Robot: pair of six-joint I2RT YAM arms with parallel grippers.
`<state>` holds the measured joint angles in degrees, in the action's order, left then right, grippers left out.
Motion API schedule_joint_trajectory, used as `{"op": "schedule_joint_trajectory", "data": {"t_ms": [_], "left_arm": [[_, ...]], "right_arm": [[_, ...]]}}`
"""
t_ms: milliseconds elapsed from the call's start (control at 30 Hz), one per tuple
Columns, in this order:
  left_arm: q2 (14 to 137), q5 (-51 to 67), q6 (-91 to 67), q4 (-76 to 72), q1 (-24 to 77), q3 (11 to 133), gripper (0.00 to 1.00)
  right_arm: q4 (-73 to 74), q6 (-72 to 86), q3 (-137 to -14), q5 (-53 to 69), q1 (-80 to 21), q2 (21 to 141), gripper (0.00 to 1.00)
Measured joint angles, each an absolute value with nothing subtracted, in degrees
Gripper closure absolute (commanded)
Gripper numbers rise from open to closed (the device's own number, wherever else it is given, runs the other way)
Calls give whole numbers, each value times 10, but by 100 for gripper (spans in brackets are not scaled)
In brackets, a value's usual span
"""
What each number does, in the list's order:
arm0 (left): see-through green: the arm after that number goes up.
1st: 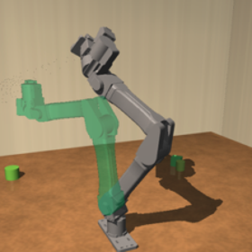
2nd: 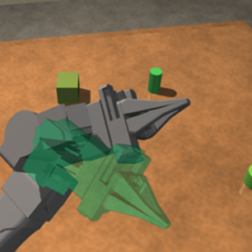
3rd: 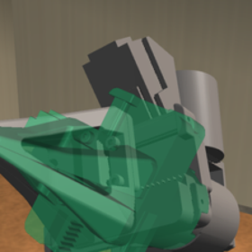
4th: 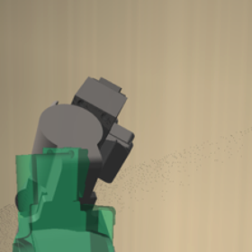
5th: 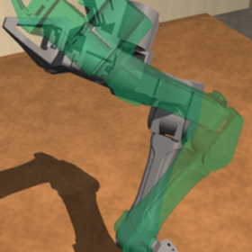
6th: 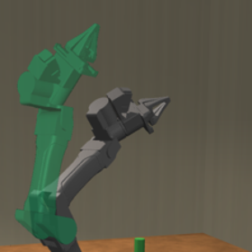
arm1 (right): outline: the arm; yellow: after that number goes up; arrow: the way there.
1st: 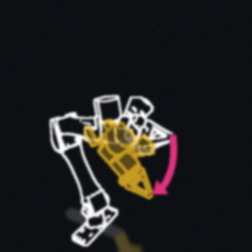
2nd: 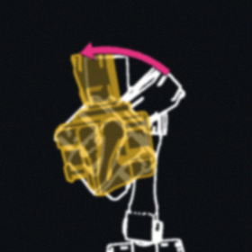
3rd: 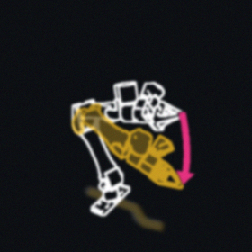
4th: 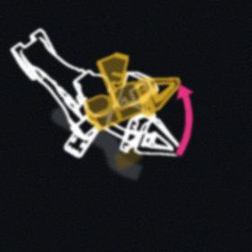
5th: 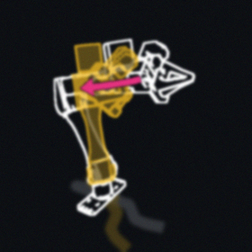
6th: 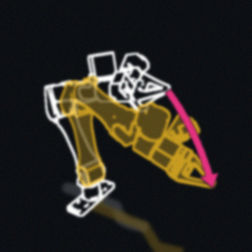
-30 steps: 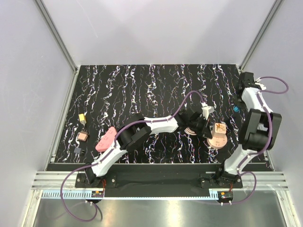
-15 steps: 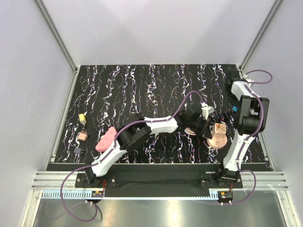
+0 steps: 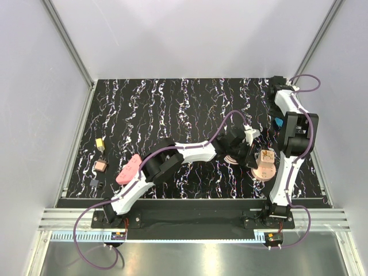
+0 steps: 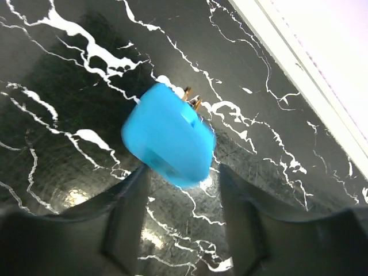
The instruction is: Pull the plug off the socket
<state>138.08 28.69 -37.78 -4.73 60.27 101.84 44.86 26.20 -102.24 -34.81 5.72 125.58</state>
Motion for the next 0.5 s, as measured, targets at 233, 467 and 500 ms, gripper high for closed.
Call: {"op": "schedule_joint_trajectory", "data": {"t_ms": [233,467,500], "left_arm": [[1381,287,-378,-48,603,1018,87],[1381,291,-378,-59,602,1012,87],[1380,291,-378,-62,601,1010,87]], "right_arm": [[468,252,-1028,-302,57,1226,14],[483,256,-981,-258,56,1098,0],[487,257,-962,-253,56,1070,0]]}}
